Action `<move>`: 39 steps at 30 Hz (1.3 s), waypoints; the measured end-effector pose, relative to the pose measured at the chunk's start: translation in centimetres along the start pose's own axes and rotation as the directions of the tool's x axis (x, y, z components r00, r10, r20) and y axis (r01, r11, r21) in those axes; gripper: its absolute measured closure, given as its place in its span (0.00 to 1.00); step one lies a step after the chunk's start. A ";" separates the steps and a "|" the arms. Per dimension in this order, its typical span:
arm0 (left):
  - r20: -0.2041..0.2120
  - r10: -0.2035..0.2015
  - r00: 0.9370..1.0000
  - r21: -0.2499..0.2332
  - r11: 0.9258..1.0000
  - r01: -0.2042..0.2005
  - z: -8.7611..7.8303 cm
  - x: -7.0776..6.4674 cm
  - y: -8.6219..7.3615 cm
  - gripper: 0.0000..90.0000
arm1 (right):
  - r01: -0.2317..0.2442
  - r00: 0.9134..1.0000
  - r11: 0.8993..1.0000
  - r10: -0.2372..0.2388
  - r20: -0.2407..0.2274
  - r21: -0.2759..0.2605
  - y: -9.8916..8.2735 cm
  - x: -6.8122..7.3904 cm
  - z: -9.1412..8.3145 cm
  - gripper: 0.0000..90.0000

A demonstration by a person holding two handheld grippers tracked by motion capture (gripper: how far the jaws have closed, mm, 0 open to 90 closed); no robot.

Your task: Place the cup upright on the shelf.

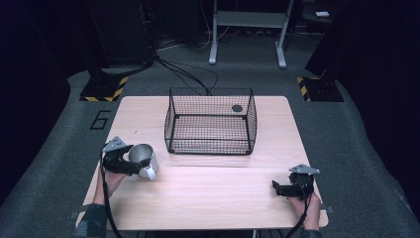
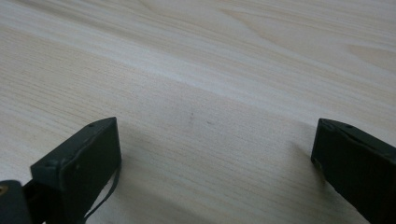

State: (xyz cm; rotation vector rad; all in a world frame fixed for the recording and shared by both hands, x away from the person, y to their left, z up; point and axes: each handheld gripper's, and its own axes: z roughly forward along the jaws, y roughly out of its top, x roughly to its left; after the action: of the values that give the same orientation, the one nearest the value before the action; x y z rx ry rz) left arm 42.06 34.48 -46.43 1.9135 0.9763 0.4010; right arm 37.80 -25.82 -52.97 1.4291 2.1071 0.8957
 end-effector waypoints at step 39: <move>-0.025 0.040 0.999 -0.023 0.999 -0.040 -0.2 -0.6 0.1 0.07 | 0.000 1.000 1.000 0.000 0.003 -0.008 0.0 -0.1 0.0 0.02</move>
State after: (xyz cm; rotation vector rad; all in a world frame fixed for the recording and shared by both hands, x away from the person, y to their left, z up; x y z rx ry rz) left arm 41.59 34.07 -46.17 1.9136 0.9463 0.4581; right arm 37.80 -25.88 -53.00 1.4252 2.0994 0.9003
